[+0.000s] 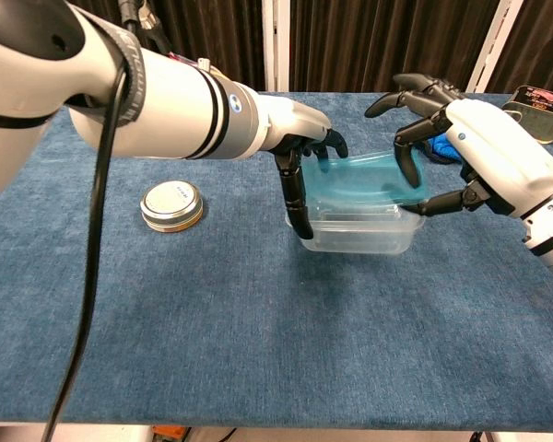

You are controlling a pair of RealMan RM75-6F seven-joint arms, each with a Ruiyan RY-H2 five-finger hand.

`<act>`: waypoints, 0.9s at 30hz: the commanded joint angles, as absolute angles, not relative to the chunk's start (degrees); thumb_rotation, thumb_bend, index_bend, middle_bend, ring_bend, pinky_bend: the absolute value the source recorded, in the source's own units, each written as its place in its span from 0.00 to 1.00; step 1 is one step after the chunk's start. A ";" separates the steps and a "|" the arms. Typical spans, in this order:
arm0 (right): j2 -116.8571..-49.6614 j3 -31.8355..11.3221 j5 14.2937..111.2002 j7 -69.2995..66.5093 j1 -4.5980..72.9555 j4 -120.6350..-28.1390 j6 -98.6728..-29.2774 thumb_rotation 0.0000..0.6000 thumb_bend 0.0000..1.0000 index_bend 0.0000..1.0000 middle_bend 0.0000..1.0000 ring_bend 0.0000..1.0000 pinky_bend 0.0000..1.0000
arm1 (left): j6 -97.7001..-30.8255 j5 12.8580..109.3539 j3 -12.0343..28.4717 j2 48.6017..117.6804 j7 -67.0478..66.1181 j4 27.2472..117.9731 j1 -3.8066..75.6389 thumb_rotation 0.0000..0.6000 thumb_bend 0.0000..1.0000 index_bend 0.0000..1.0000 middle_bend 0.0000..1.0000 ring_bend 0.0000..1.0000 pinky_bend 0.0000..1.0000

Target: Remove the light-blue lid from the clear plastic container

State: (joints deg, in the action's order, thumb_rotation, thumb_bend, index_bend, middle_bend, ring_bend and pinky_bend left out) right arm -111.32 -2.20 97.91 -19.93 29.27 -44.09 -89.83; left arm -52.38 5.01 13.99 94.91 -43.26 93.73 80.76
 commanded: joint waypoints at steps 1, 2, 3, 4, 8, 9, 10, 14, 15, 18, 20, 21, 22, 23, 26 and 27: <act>-111.41 -2.32 97.83 -20.11 29.24 -43.82 -90.16 1.00 1.00 0.82 0.25 0.00 0.00 | -52.17 5.58 14.04 94.58 -42.42 94.06 80.35 1.00 0.00 0.04 0.06 0.00 0.02; -111.42 -2.30 97.85 -20.26 29.23 -43.74 -90.28 1.00 1.00 0.83 0.25 0.00 0.00 | -52.01 5.85 14.01 94.42 -42.11 94.16 80.21 1.00 0.00 0.04 0.04 0.00 0.02; -111.42 -2.28 97.88 -20.37 29.25 -43.69 -90.39 1.00 1.00 0.84 0.26 0.00 0.00 | -51.87 6.06 13.96 94.29 -41.91 94.26 80.12 1.00 0.00 0.03 0.03 0.00 0.01; -111.40 -2.27 97.95 -20.44 29.29 -43.61 -90.52 1.00 1.00 0.84 0.26 0.00 0.00 | -51.75 6.25 13.89 94.15 -41.72 94.36 80.03 1.00 0.00 0.03 0.02 0.00 0.01; -111.21 -2.24 98.26 -20.80 29.46 -43.16 -91.25 1.00 1.00 0.85 0.26 0.00 0.00 | -51.97 7.54 13.75 93.47 -40.63 94.91 79.43 1.00 0.00 0.02 0.00 0.00 0.00; -111.02 -2.25 98.30 -20.91 29.50 -43.15 -91.42 1.00 1.00 0.85 0.26 0.00 0.00 | -52.13 8.01 13.67 93.19 -40.29 95.11 79.18 1.00 0.00 0.01 0.00 0.00 0.00; -110.66 -2.17 98.41 -21.06 29.52 -43.29 -91.57 1.00 1.00 0.85 0.26 0.00 0.00 | -52.39 8.43 13.55 92.83 -40.01 95.37 78.93 1.00 0.00 0.01 0.00 0.00 0.00; -108.24 -1.67 98.93 -21.09 29.35 -44.80 -92.16 1.00 1.00 0.85 0.26 0.00 0.00 | -53.33 9.53 13.02 91.45 -39.23 96.03 77.96 1.00 0.00 0.01 0.00 0.00 0.00; -107.42 -1.54 99.02 -20.95 29.24 -45.42 -92.28 1.00 1.00 0.85 0.26 0.00 0.00 | -53.65 9.84 12.88 91.12 -39.06 96.11 77.70 1.00 0.00 0.01 0.00 0.00 0.00; -104.12 -1.08 99.16 -20.25 28.73 -47.99 -92.36 1.00 1.00 0.84 0.26 0.00 0.00 | -54.97 11.11 12.31 89.96 -38.81 96.42 76.86 1.00 0.00 0.01 0.00 0.00 0.00; -101.89 -1.05 99.00 -19.44 28.19 -49.05 -92.69 1.00 1.00 0.84 0.25 0.00 0.00 | -56.18 12.10 11.95 89.12 -38.43 96.85 76.02 1.00 0.00 0.01 0.00 0.00 0.00; -101.11 -1.23 98.60 -18.89 27.90 -49.10 -92.61 1.00 1.00 0.84 0.25 0.00 0.00 | -56.74 12.53 11.70 88.72 -38.34 97.11 75.62 1.00 0.00 0.01 0.00 0.00 0.00; -100.36 -1.42 98.03 -18.60 27.61 -49.15 -92.25 1.00 1.00 0.84 0.25 0.00 0.00 | -57.25 12.97 11.38 88.24 -38.34 97.43 75.21 1.00 0.00 0.01 0.00 0.00 0.00; -99.40 -1.71 97.14 -18.71 27.27 -49.29 -91.57 1.00 1.00 0.83 0.25 0.00 0.00 | -57.89 13.84 10.97 87.58 -38.17 97.88 74.56 1.00 0.00 0.01 0.00 0.00 0.00; -97.81 -2.68 94.63 -19.06 26.77 -48.79 -89.11 1.00 1.00 0.82 0.25 0.00 0.00 | -59.54 16.88 10.04 85.91 -36.54 99.12 72.16 1.00 0.00 0.01 0.00 0.00 0.00; -97.52 -2.88 94.02 -19.13 26.77 -48.58 -88.17 1.00 1.00 0.81 0.25 0.00 0.00 | -60.05 17.99 9.74 85.41 -35.86 99.47 71.30 1.00 0.00 0.01 0.00 0.00 0.00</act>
State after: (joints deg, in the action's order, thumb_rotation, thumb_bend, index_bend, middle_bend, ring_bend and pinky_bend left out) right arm -98.38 -2.25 95.22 -19.07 27.17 -48.81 -89.74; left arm -58.90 16.18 10.51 86.59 -37.09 98.55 72.89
